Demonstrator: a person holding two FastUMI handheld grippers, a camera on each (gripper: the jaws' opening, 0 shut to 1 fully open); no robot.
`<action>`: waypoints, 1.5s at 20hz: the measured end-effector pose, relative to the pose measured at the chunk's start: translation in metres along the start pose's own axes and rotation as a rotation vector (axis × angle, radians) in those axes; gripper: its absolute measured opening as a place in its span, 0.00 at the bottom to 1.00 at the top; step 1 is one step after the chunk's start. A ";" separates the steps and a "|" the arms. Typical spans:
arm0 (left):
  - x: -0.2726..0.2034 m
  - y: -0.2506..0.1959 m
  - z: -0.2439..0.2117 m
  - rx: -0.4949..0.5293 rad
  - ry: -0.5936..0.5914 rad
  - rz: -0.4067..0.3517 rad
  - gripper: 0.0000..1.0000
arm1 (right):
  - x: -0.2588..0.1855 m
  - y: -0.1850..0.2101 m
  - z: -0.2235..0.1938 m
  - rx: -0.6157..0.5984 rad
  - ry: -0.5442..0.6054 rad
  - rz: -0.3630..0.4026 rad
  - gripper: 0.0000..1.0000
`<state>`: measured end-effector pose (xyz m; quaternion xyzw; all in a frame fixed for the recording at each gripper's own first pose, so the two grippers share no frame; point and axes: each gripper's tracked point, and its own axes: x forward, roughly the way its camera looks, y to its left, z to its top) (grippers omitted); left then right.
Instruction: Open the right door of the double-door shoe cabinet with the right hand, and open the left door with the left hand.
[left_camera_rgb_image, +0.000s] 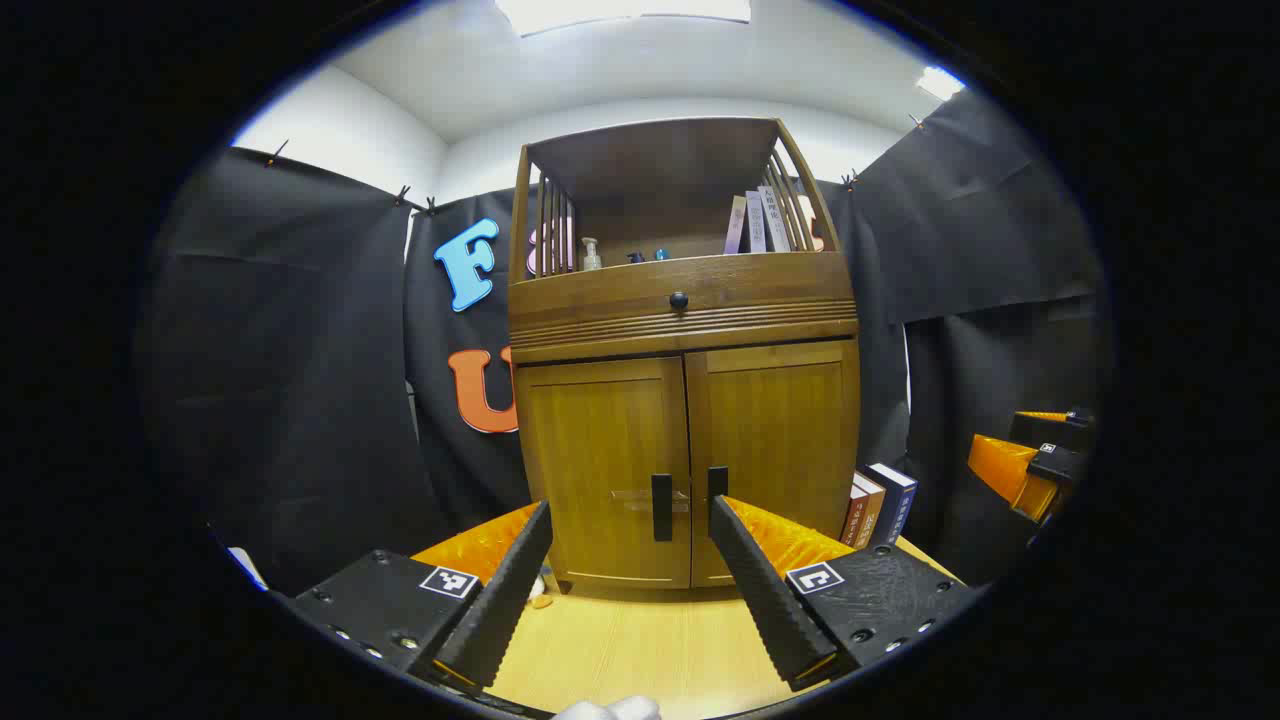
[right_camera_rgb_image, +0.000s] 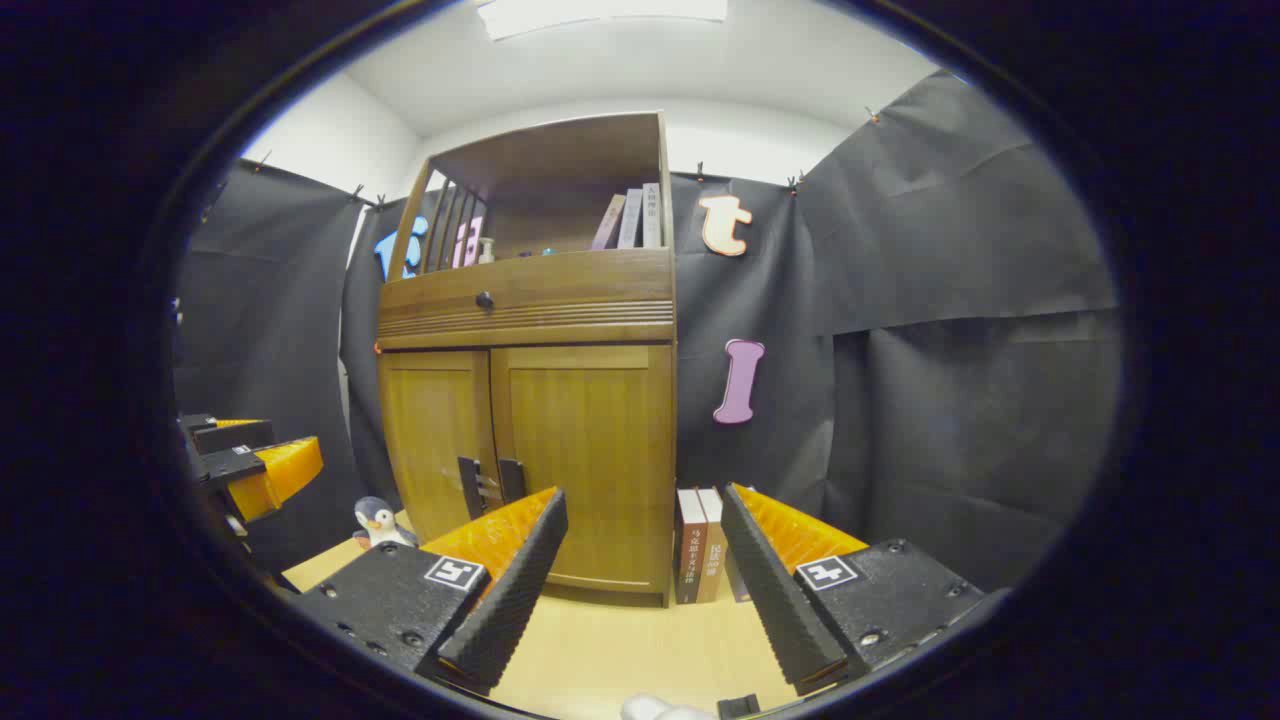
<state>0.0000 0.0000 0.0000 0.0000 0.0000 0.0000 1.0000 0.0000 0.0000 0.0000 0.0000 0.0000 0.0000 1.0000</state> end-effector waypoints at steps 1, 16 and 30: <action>0.000 0.000 0.000 -0.002 0.000 -0.001 0.96 | -0.001 0.003 0.001 0.003 -0.002 0.002 0.99; 0.004 0.018 -0.007 0.006 0.019 -0.007 0.96 | 0.009 0.014 -0.004 0.014 0.010 -0.012 0.99; 0.012 0.037 -0.022 0.011 0.049 0.066 0.96 | 0.113 0.064 -0.068 -0.033 0.070 0.042 0.99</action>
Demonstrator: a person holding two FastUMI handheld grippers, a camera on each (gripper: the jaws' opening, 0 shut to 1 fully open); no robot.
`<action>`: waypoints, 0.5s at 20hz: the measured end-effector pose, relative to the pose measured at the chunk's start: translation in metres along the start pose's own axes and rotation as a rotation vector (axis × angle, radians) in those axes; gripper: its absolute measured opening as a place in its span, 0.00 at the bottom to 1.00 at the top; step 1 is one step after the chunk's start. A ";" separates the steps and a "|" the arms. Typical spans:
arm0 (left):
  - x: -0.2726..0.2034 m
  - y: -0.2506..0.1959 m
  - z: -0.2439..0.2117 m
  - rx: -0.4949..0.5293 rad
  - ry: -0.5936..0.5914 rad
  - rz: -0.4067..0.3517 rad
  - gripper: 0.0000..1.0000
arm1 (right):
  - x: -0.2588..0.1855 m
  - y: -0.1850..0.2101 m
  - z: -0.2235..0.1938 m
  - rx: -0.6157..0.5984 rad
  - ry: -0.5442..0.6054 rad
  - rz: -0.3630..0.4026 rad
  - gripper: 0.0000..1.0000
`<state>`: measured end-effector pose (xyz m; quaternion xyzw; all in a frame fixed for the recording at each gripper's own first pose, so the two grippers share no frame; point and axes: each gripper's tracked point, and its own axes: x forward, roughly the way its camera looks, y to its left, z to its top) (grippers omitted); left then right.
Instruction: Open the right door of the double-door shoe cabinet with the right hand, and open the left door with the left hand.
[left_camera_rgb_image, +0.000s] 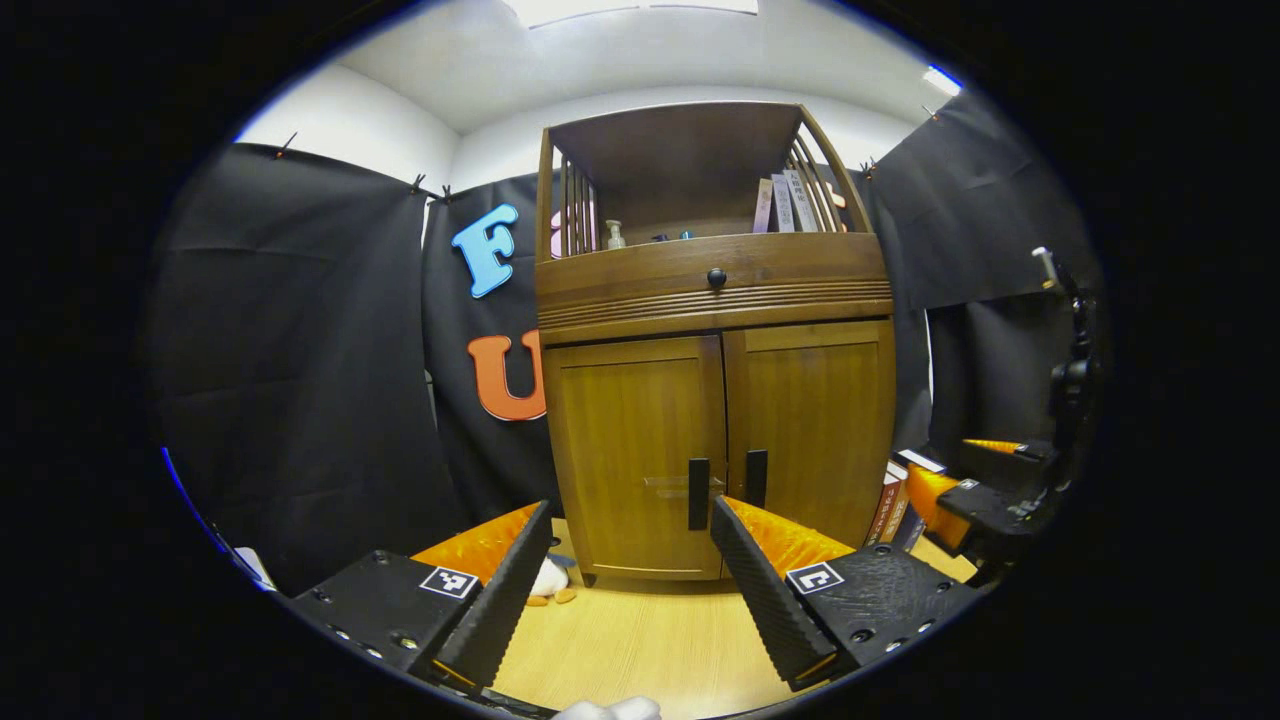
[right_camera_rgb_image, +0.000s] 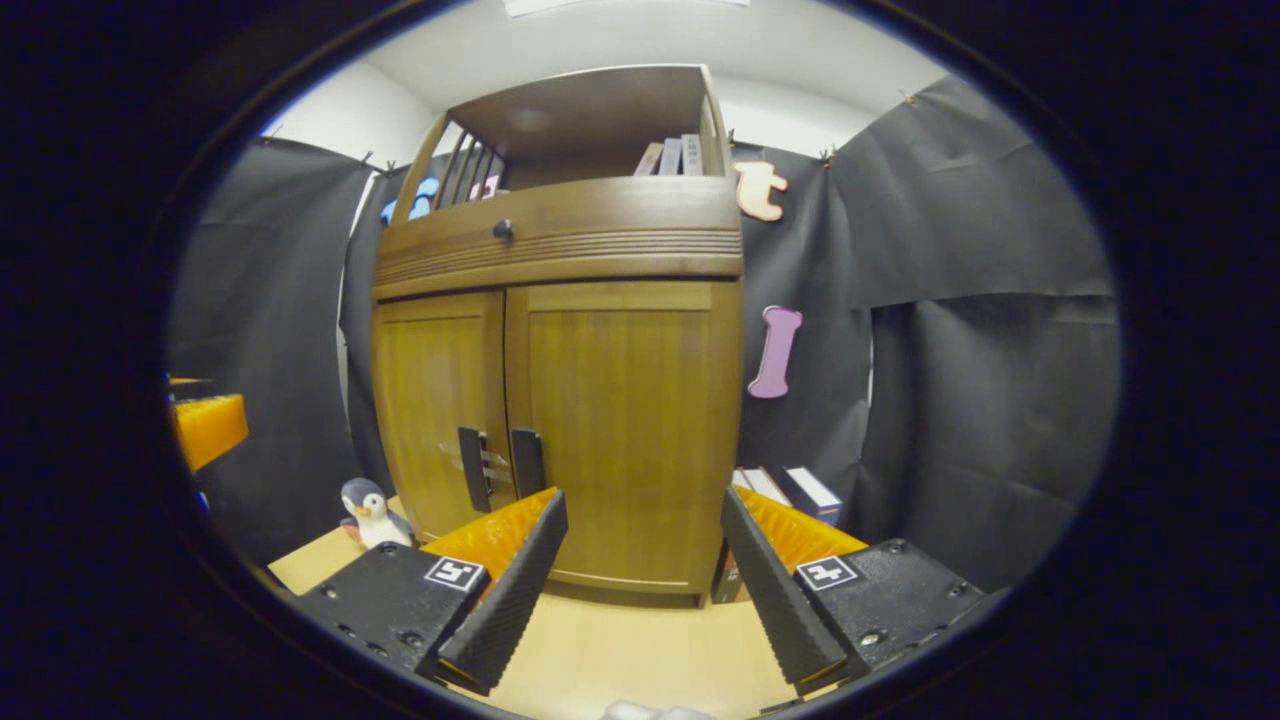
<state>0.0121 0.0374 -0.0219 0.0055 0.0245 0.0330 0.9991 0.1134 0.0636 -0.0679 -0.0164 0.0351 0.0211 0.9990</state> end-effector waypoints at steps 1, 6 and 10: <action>-0.001 0.003 0.000 -0.002 0.000 0.009 0.96 | 0.013 0.008 -0.005 -0.006 0.011 0.013 0.99; -0.009 0.004 0.004 -0.034 -0.001 0.029 0.96 | 0.071 0.044 -0.020 0.013 0.029 0.048 0.99; -0.014 0.008 0.004 -0.030 0.002 0.047 0.96 | 0.113 0.067 -0.032 0.000 0.049 0.062 0.99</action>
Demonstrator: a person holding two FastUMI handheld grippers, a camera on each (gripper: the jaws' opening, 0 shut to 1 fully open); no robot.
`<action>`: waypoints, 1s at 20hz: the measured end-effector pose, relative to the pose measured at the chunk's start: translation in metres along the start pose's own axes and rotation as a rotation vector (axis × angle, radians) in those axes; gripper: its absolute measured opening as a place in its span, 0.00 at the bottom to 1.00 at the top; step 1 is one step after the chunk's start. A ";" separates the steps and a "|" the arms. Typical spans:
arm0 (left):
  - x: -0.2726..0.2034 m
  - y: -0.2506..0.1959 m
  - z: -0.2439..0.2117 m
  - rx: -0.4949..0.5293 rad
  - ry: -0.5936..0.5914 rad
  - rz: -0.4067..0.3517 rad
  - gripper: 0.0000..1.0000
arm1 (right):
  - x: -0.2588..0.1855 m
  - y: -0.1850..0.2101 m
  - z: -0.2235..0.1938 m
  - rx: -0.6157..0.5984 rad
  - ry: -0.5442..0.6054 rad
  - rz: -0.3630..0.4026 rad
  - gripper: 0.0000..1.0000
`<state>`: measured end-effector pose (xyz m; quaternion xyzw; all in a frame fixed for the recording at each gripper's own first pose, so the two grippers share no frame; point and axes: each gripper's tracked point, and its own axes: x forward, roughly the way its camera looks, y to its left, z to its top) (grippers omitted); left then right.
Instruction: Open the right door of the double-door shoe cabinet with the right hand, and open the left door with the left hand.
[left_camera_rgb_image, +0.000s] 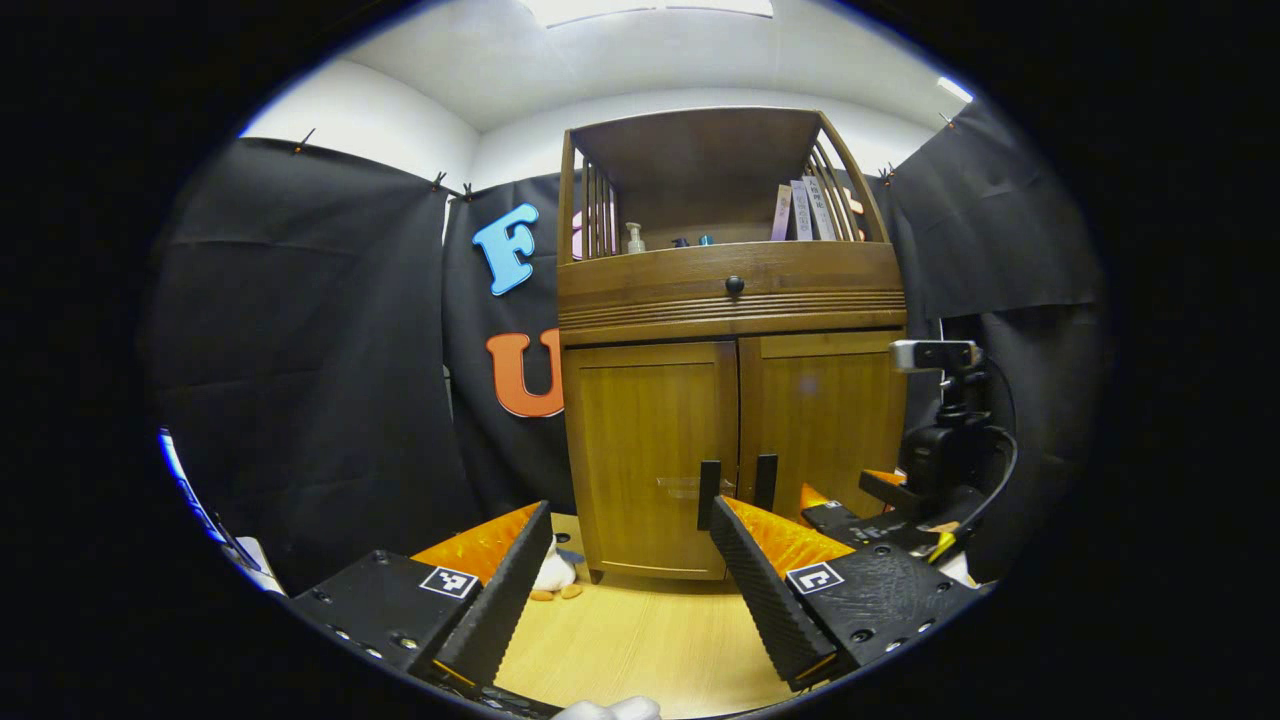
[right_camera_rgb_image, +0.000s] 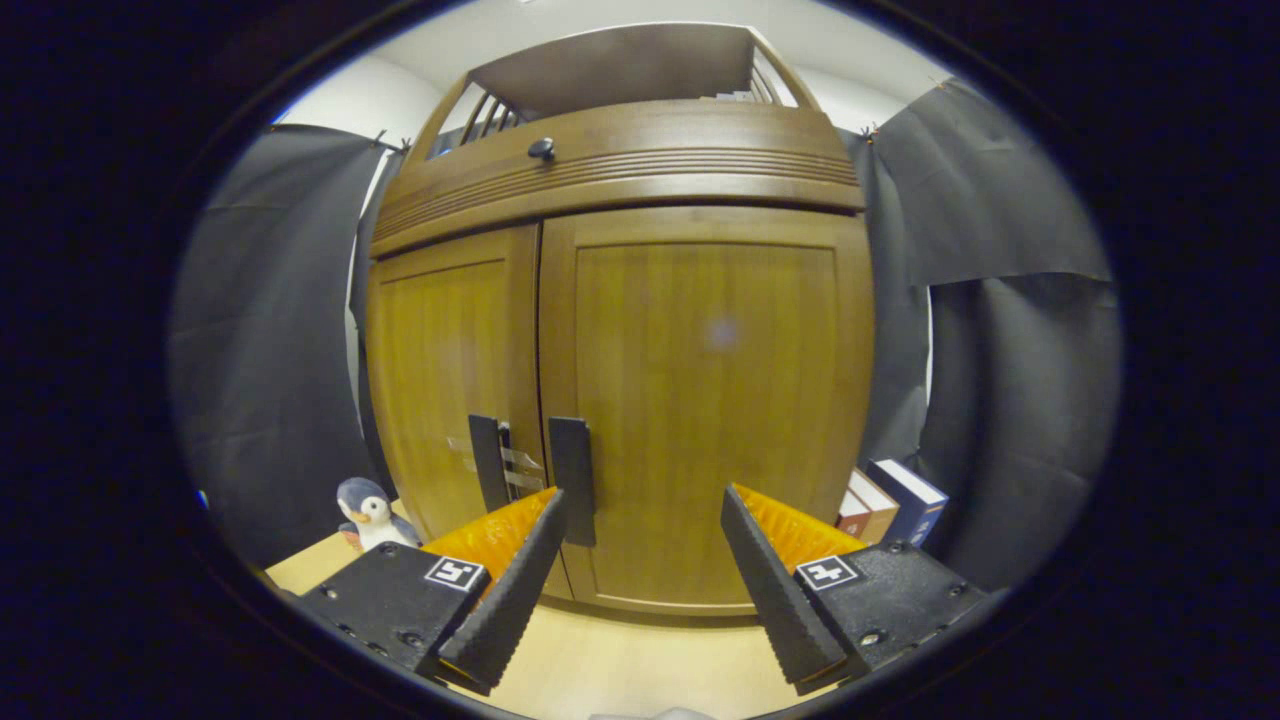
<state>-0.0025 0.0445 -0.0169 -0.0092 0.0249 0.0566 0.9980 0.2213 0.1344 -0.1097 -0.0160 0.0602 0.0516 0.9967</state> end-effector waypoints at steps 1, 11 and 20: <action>-0.002 0.001 0.000 0.000 -0.001 0.006 0.96 | 0.009 0.005 -0.002 0.003 0.006 0.004 0.99; 0.000 0.003 0.002 -0.043 0.007 0.065 0.96 | 0.091 0.041 -0.018 0.032 0.078 0.022 0.93; 0.000 0.010 -0.009 -0.016 0.035 0.062 0.96 | 0.111 0.046 -0.034 0.050 0.132 0.000 0.54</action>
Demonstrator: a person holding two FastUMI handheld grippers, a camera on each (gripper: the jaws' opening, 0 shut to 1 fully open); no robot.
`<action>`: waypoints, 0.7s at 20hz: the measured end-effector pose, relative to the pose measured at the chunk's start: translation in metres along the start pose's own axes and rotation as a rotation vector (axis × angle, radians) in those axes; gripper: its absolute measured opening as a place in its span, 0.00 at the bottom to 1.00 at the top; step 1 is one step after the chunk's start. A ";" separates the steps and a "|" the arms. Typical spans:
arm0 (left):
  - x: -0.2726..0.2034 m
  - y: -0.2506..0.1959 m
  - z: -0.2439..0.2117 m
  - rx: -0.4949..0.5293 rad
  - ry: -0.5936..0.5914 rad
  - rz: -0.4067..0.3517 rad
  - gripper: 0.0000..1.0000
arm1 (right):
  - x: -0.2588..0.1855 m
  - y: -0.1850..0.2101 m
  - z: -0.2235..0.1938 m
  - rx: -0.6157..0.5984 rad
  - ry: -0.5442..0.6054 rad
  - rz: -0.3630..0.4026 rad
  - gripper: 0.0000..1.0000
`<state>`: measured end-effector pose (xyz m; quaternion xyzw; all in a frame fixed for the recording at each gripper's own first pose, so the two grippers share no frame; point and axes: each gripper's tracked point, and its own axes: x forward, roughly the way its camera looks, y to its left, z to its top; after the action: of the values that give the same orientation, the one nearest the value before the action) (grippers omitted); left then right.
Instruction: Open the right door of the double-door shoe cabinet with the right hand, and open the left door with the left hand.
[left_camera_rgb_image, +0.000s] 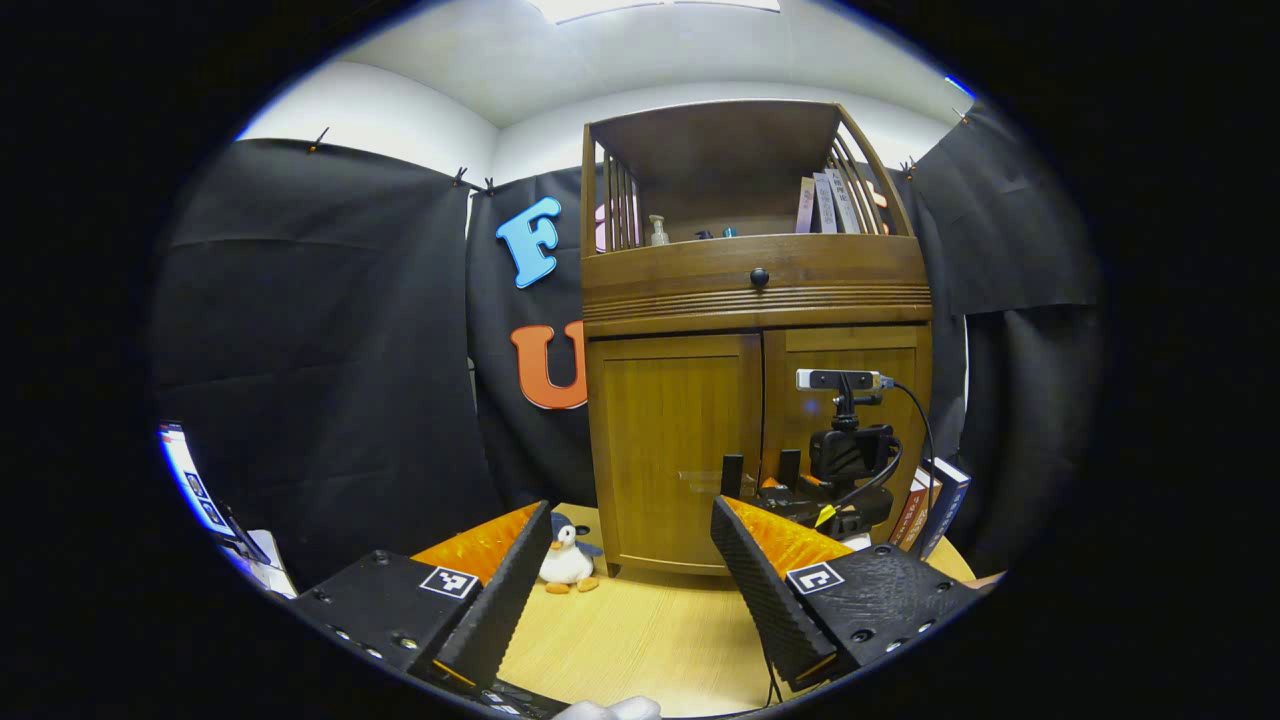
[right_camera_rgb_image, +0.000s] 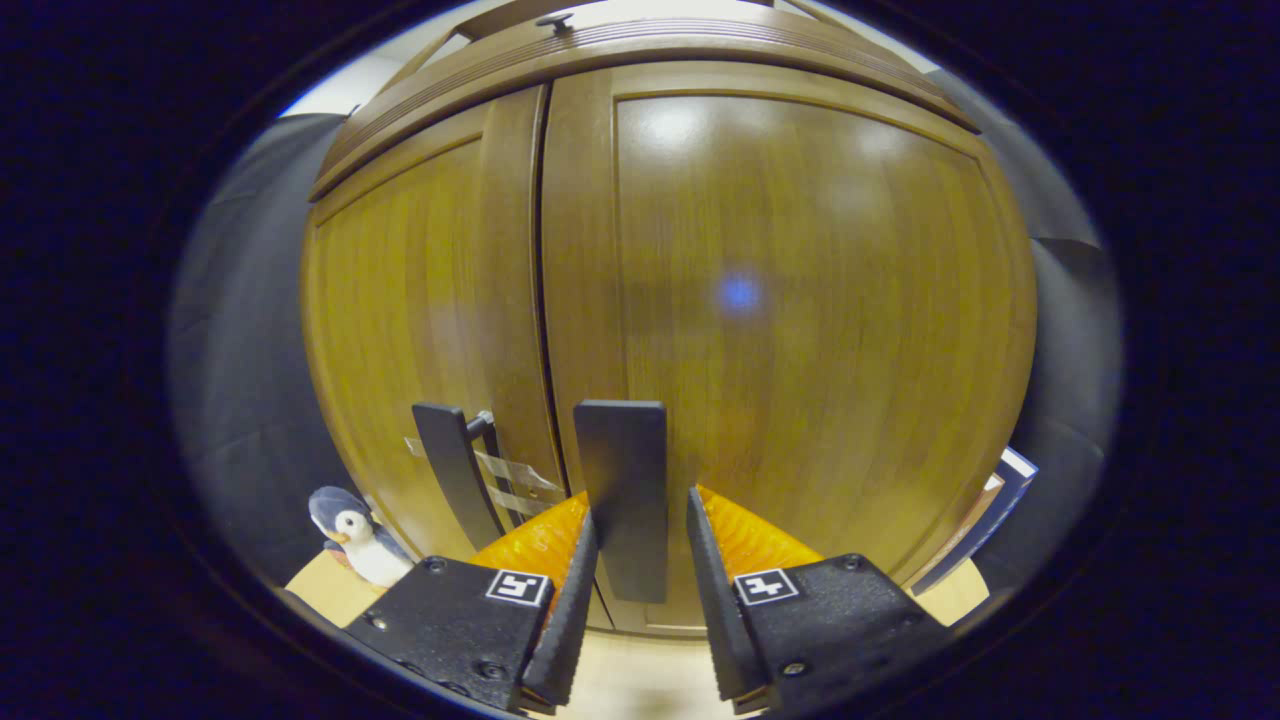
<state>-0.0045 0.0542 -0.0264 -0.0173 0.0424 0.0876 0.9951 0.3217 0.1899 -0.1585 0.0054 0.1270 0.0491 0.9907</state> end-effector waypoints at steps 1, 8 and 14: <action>-0.002 0.003 -0.001 0.000 0.003 -0.001 0.96 | 0.000 0.003 0.000 -0.004 0.000 -0.006 0.51; -0.010 0.029 -0.011 0.013 -0.004 -0.010 0.96 | -0.023 0.002 -0.008 0.006 0.027 0.034 0.32; -0.019 0.050 -0.040 0.015 0.022 -0.030 0.96 | -0.078 -0.011 -0.022 -0.018 0.028 0.024 0.29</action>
<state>-0.0349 0.0982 -0.0660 -0.0113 0.0536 0.0720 0.9959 0.2423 0.1708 -0.1607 -0.0028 0.1401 0.0623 0.9882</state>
